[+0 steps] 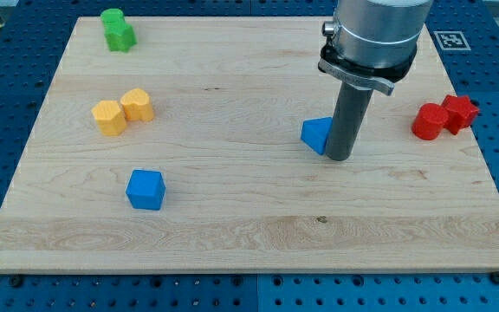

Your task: Move your hand to the bottom of the blue cube

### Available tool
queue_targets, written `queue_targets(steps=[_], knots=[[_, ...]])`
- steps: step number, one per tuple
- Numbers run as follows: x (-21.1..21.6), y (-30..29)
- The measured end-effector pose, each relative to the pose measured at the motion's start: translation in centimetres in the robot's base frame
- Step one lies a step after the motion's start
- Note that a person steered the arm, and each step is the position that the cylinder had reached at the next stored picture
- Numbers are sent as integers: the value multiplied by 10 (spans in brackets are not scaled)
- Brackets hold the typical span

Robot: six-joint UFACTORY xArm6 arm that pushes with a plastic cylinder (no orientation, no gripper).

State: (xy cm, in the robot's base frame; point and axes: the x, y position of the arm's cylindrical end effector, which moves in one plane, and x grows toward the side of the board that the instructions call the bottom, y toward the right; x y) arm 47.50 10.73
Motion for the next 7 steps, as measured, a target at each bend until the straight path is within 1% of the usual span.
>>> queue_targets(steps=[1, 2, 3, 4, 6, 7], knots=[[-18, -8], [-19, -29], [31, -28], [57, -32], [58, -32], [76, -34]])
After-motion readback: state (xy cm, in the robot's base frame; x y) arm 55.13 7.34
